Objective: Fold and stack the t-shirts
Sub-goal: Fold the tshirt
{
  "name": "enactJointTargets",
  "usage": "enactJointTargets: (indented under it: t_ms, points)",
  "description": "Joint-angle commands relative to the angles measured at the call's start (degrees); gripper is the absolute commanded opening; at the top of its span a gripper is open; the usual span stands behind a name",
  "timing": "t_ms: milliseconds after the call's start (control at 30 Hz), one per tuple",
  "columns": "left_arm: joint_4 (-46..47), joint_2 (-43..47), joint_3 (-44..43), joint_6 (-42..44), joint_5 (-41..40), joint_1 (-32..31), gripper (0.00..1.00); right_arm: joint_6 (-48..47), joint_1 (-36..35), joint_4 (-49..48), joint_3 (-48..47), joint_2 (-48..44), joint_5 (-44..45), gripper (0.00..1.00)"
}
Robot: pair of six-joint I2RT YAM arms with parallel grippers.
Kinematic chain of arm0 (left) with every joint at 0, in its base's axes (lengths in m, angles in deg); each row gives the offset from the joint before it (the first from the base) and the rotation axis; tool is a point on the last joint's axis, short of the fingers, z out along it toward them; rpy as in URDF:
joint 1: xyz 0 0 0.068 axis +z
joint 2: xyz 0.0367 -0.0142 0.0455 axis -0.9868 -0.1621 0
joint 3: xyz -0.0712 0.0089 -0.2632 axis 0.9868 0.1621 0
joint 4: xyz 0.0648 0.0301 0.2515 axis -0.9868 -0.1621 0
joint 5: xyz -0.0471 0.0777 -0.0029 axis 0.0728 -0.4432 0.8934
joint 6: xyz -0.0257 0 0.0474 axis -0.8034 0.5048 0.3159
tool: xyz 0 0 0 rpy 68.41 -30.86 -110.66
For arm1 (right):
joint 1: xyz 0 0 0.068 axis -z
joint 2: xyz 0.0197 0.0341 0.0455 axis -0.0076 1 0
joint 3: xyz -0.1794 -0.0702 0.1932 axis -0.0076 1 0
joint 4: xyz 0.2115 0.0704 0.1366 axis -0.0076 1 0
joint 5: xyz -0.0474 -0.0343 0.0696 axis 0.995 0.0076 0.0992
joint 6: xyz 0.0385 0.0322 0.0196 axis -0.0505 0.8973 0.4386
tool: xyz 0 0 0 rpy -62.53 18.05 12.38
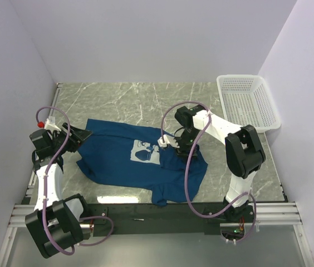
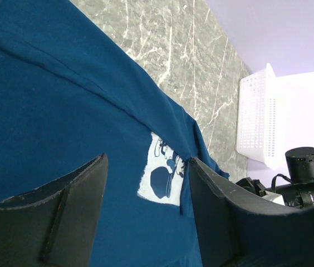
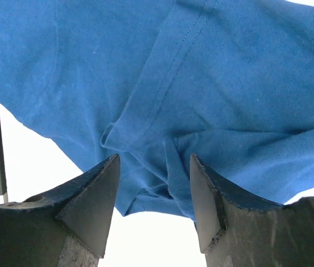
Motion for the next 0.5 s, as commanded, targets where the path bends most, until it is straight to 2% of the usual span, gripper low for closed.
enactJointTargets:
  t_ms: [0,467]
  points:
    - [2.49,0.01,0.38,-0.37,1.91,-0.25,0.65,0.08,0.03,1.05,-0.36,-1.36,1.49,0.59]
    - [2.67,-0.08,0.38,-0.46,2.26,-0.25,0.66,0.52,2.49,0.26,9.75,-9.62,3.16,0.56]
